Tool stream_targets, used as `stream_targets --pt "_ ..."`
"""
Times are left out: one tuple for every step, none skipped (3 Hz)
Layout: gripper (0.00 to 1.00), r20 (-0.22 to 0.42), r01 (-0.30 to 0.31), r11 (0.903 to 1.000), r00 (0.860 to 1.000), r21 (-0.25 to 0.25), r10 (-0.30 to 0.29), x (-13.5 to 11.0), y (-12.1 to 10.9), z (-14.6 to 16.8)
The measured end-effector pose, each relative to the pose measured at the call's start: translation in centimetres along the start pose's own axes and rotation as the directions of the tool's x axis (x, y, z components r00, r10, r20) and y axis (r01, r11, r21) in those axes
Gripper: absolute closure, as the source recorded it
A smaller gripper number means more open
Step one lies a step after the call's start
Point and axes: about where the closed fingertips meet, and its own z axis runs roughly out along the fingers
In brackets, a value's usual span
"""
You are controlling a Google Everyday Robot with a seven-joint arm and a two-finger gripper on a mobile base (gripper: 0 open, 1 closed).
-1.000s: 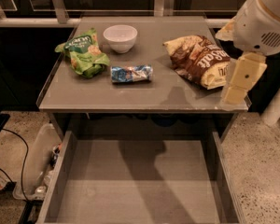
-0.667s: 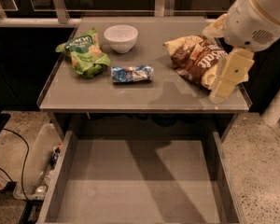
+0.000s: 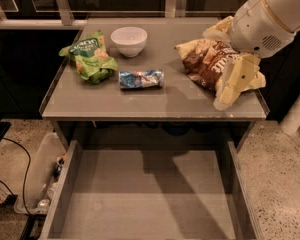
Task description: Place redbull can into top drawer
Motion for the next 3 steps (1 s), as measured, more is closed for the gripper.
stream_targets --pt "0.00 0.005 -0.004 1.0000 1.000 0.002 0.004 0.1 -0.1 0.3" --pt "0.00 0.026 0.042 0.9984 0.999 -0.036 -0.041 -0.4 -1.2 2.9" --pt "0.00 0.084 0.085 0.9922 0.993 -0.091 -0.077 -0.6 -2.4 6.0"
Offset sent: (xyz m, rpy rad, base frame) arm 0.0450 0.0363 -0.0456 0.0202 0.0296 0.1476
